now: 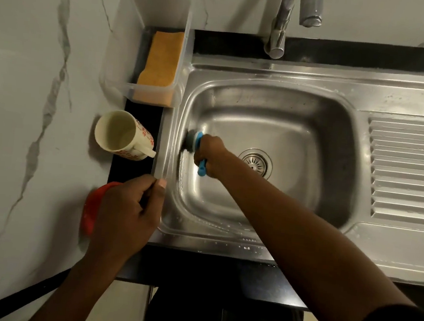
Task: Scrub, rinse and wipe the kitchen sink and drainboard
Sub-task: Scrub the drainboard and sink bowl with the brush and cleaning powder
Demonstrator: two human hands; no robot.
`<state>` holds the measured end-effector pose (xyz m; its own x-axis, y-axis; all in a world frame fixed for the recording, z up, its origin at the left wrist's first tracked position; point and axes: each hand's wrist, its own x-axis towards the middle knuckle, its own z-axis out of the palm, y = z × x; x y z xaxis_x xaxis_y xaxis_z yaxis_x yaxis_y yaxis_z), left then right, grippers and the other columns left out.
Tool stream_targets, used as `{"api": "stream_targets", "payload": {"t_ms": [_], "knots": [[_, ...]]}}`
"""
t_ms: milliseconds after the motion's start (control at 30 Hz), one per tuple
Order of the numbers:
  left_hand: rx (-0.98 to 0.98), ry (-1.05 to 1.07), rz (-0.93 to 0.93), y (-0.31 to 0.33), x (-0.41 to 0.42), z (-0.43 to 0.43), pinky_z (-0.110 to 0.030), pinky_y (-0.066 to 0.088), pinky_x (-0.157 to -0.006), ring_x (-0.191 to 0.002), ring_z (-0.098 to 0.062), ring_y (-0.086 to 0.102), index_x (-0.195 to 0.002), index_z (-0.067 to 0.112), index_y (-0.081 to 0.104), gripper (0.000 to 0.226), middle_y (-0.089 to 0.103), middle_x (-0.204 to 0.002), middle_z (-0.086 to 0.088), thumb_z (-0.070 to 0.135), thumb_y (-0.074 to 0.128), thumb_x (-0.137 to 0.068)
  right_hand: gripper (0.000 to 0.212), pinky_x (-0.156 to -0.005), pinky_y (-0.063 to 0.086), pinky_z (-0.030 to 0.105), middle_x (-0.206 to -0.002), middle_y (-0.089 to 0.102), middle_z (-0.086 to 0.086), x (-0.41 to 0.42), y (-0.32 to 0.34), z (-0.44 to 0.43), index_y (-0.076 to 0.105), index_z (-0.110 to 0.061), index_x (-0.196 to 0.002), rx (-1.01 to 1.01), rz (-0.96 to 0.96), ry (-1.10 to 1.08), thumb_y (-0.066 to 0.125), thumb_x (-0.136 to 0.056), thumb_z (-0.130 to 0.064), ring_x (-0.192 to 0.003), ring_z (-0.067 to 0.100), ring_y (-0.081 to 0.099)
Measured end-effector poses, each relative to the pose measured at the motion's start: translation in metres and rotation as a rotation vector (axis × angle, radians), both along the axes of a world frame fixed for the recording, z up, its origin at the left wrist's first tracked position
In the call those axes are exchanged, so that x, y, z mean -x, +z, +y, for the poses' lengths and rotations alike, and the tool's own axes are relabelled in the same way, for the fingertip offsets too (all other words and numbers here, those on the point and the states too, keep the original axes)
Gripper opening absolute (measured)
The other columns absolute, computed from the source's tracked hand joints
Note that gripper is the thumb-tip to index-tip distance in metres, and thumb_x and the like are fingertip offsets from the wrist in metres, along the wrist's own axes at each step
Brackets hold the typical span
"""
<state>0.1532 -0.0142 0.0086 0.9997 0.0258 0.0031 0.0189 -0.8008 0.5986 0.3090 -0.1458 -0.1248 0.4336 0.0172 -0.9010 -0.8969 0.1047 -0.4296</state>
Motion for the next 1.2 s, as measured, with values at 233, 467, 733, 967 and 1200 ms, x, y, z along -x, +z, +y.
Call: {"api": "stream_targets", "payload": {"t_ms": [233,467,733,967,1200], "knots": [[-0.031,-0.019,-0.002,-0.005,-0.003,-0.003,-0.008,0.039,-0.055,-0.061,-0.006,0.057,-0.067,0.026,0.051,0.037,0.043,-0.048,0.013,0.025,0.061,-0.103,0.024,-0.046,0.042,0.023,-0.078,0.050,0.011,0.063,-0.003,-0.017,0.060,-0.003,-0.096,-0.076,0.129,0.244,0.044,-0.092,0.016,-0.057,0.017,0.047],[0.035,-0.023,0.033,-0.021,-0.001,0.001,-0.022,0.038,-0.048,-0.049,-0.015,0.054,-0.072,0.027,0.057,0.036,0.051,-0.052,0.012,0.039,0.058,-0.106,0.024,-0.053,0.046,0.026,-0.077,0.041,0.001,-0.052,0.002,-0.006,0.049,-0.015,-0.082,-0.008,-0.184,0.066,0.043,-0.104,-0.007,-0.063,0.014,0.044],[0.039,0.007,0.057,-0.020,-0.002,0.002,-0.028,0.040,-0.047,-0.047,-0.016,0.051,-0.069,0.026,0.056,0.038,0.049,-0.051,0.011,0.036,0.058,-0.106,0.018,-0.051,0.042,0.021,-0.086,0.052,0.010,0.055,-0.021,-0.008,0.061,-0.002,-0.108,-0.047,0.171,0.207,0.053,-0.095,0.007,-0.064,0.018,0.052],[0.013,0.021,0.071,-0.020,-0.005,0.000,-0.032,0.043,-0.048,-0.050,-0.014,0.055,-0.073,0.021,0.064,0.036,0.054,-0.053,0.009,0.038,0.059,-0.105,0.012,-0.042,0.032,0.023,-0.067,0.043,0.006,-0.052,0.004,-0.009,0.054,-0.006,-0.093,-0.029,-0.021,-0.102,0.045,-0.100,-0.004,-0.047,0.013,0.035],[-0.031,0.011,0.047,-0.005,-0.011,-0.007,-0.008,0.040,-0.057,-0.071,-0.013,0.060,-0.069,0.017,0.062,0.032,0.051,-0.050,0.008,0.025,0.065,-0.100,0.027,-0.067,0.049,0.033,-0.081,0.053,0.013,0.038,-0.042,-0.001,0.063,0.002,-0.098,0.078,0.140,0.323,0.056,-0.082,0.023,-0.072,0.026,0.057]]}}
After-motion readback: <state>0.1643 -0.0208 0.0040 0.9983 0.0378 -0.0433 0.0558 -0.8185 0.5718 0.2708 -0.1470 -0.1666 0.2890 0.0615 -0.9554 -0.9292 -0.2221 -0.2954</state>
